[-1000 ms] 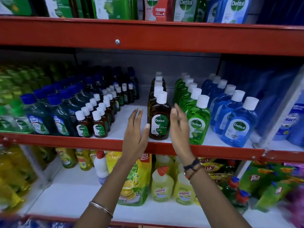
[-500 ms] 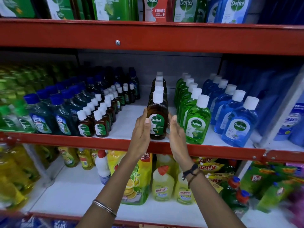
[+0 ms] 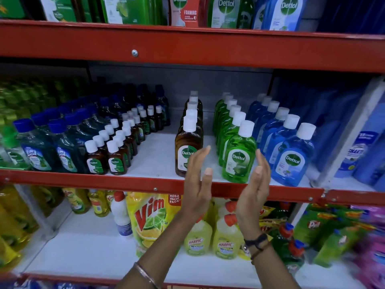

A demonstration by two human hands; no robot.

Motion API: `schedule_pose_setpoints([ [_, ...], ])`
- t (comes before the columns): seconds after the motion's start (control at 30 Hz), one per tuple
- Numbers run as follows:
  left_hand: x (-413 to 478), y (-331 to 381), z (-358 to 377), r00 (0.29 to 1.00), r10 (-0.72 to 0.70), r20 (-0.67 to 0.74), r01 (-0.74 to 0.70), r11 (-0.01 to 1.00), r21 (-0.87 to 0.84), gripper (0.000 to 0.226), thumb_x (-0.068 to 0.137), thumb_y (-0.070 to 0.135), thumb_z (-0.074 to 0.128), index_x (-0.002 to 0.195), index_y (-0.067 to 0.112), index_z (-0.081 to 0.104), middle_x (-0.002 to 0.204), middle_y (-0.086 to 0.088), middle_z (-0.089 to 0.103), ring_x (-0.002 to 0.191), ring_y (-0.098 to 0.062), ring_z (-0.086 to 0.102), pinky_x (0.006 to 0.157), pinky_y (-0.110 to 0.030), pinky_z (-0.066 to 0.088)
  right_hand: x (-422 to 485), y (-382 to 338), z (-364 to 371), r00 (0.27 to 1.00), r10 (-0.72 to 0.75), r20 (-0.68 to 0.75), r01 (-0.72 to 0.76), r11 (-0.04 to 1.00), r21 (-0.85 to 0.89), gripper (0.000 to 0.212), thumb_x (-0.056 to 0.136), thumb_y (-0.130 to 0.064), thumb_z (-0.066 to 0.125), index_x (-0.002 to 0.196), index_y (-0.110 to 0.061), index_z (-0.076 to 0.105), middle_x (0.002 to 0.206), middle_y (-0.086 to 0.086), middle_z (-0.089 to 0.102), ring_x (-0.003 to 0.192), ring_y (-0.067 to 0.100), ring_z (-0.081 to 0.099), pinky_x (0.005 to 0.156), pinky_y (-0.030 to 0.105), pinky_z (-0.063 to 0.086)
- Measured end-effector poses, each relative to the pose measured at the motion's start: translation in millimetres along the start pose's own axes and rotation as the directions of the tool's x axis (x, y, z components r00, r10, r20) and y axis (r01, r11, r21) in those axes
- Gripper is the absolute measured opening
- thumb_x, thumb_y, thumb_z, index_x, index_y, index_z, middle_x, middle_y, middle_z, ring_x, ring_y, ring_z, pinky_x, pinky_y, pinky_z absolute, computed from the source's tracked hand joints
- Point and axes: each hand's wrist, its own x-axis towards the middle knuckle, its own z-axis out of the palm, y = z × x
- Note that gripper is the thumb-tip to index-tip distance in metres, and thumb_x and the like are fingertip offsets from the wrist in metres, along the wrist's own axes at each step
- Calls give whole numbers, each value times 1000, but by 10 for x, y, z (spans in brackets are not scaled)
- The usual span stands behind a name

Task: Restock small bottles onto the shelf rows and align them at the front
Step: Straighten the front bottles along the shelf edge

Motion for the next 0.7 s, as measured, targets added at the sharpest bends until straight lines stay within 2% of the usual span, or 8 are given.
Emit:
schedule_pose_setpoints([
  [0.07, 34, 61, 186, 990, -102, 93, 105, 994, -27, 49, 101, 50, 28, 141, 25, 40, 141, 16, 42, 133, 7, 37, 107, -10, 28, 95, 47, -93, 994, 104, 39, -104, 995, 0, 68, 90, -67, 26, 143, -27, 39, 150, -12, 38, 137, -5, 33, 110, 17, 32],
  [0.17, 149, 97, 383, 938, -315, 144, 326, 943, -61, 45, 103, 52, 21, 143, 37, 32, 143, 21, 37, 129, 17, 32, 109, -17, 27, 189, 70, -161, 962, 225, 154, -230, 973, 13, 60, 91, -59, 23, 144, -33, 34, 145, -19, 37, 120, -22, 38, 94, 1, 35],
  [0.27, 218, 115, 486, 915, -367, 165, 382, 922, -68, 58, 98, 59, 17, 149, 33, 31, 153, 7, 35, 137, 0, 35, 114, -29, 31, 273, 50, -219, 925, 309, 222, -324, 945, 35, 61, 86, -63, 24, 140, -38, 37, 139, -19, 43, 112, -24, 43, 83, -1, 38],
  [0.33, 204, 112, 513, 918, -365, 159, 377, 924, -57, 59, 98, 58, 17, 150, 33, 30, 155, 5, 33, 139, -3, 33, 117, -32, 30, 342, 41, -256, 905, 339, 258, -362, 931, 47, 63, 83, -65, 23, 138, -38, 39, 130, -24, 48, 103, -27, 47, 79, -1, 41],
  [0.4, 178, 94, 520, 925, -353, 138, 363, 930, -53, 58, 99, 58, 18, 149, 34, 32, 153, 6, 36, 139, -3, 35, 118, -37, 32, 415, 60, -288, 890, 356, 285, -388, 919, 66, 65, 83, -65, 23, 138, -36, 41, 124, -27, 51, 104, -23, 50, 90, 7, 42],
  [0.5, 167, 66, 527, 929, -358, 97, 365, 929, -67, 62, 95, 61, 19, 148, 34, 35, 149, 7, 38, 137, -3, 38, 117, -43, 35, 509, 87, -300, 866, 370, 336, -417, 906, 78, 69, 81, -68, 25, 136, -33, 46, 129, -18, 54, 124, -3, 47, 108, 26, 36],
  [0.63, 166, 42, 541, 926, -369, 77, 376, 921, -99, 79, 82, 86, 20, 145, 43, 37, 149, 8, 40, 137, -6, 41, 115, -47, 37, 553, 86, -308, 851, 380, 362, -439, 894, 95, 64, 81, -66, 26, 131, -34, 48, 127, -15, 56, 124, -1, 48, 106, 26, 38],
  [0.7, 167, 33, 546, 925, -373, 64, 378, 918, -115, 83, 78, 90, 23, 144, 42, 38, 149, 8, 41, 137, -6, 41, 114, -48, 38, 551, 92, -313, 852, 370, 369, -434, 894, 106, 61, 81, -65, 27, 129, -35, 48, 123, -19, 57, 121, -3, 49, 105, 25, 39],
])
